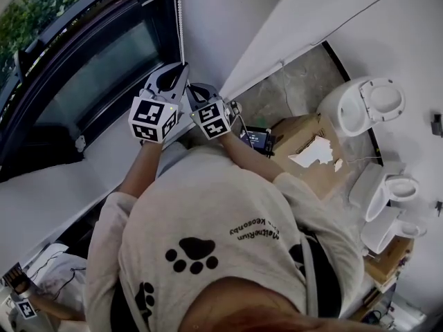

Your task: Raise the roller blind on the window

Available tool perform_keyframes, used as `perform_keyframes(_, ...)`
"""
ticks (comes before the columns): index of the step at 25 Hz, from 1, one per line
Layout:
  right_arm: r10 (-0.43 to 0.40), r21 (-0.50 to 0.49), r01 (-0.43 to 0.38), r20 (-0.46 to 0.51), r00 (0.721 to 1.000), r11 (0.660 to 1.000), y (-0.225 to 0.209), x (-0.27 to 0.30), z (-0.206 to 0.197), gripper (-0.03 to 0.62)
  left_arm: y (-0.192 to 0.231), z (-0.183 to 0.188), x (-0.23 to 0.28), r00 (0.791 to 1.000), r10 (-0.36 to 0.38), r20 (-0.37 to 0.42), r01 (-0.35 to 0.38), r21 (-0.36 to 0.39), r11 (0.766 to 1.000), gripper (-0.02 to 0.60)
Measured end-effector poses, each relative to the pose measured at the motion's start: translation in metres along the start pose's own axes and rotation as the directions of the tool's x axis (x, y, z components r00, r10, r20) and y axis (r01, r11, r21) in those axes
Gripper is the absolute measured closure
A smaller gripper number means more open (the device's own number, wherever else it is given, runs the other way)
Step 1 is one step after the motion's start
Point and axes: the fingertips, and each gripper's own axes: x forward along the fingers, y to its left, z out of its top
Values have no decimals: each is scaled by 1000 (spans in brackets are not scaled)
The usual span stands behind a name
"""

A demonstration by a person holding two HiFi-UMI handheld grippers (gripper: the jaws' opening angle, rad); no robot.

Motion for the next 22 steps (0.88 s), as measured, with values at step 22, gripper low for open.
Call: perform_keyframes(22, -132, 138, 82, 413, 901, 987, -25, -110, 163, 526, 5, -2, 0, 989, -132, 64, 132, 4, 991, 572)
